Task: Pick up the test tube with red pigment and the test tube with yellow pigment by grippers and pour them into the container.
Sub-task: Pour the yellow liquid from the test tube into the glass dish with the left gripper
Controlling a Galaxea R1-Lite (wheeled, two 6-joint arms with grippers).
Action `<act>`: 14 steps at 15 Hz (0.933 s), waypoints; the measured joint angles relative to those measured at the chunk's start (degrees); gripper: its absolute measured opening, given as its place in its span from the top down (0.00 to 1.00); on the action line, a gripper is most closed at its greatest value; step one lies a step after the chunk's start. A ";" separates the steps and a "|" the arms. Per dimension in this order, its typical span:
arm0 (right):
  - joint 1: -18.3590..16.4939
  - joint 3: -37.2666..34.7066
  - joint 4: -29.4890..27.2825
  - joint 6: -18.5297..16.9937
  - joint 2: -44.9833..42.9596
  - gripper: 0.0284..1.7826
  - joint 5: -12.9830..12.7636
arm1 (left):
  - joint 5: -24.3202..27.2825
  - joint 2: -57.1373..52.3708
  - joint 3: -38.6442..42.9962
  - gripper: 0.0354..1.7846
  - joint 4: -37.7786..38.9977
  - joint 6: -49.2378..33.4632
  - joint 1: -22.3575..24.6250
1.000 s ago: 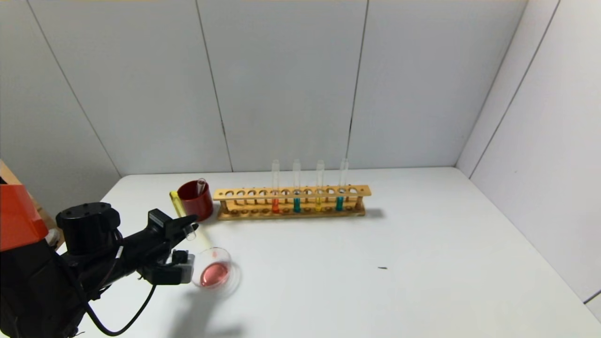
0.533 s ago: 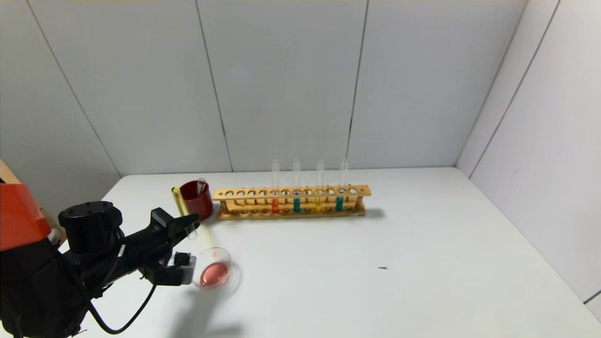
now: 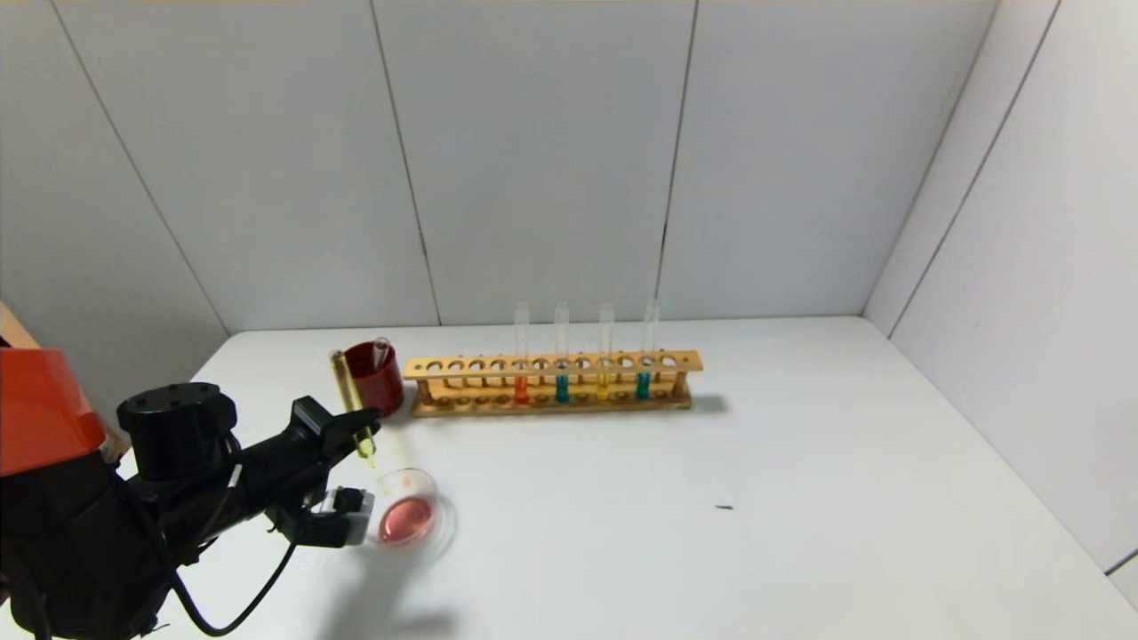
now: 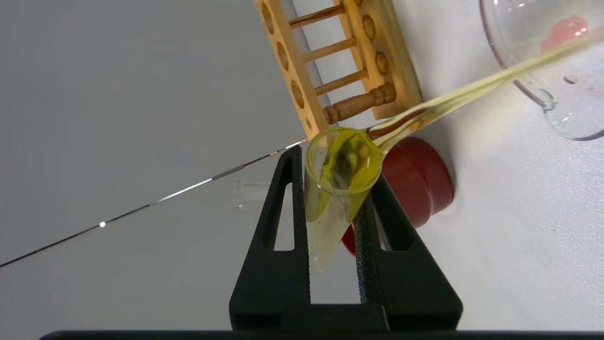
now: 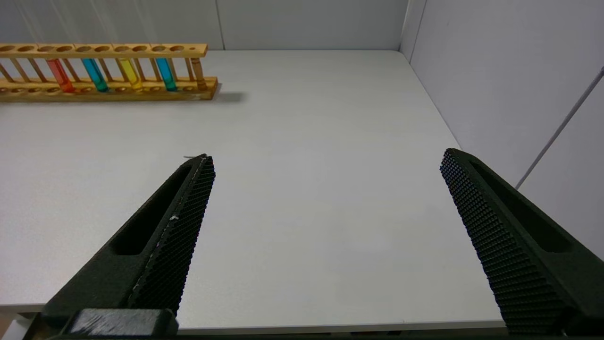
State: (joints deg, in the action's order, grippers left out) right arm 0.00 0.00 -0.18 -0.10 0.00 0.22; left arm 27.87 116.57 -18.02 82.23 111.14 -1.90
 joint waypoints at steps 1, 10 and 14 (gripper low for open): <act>0.00 0.00 0.00 0.00 0.00 0.02 0.00 | 0.00 0.35 -0.15 0.84 0.02 0.11 -0.16; 0.00 0.00 0.00 0.00 0.00 0.02 0.02 | -0.15 1.40 -0.83 0.84 0.27 1.65 -0.66; 0.00 0.00 0.00 0.00 0.00 0.02 0.02 | -0.15 1.35 -0.61 0.84 0.24 2.22 -0.85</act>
State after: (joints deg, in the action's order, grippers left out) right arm 0.00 0.00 -0.18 -0.10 0.00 0.24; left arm 27.72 117.92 -18.63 82.47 113.36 -2.76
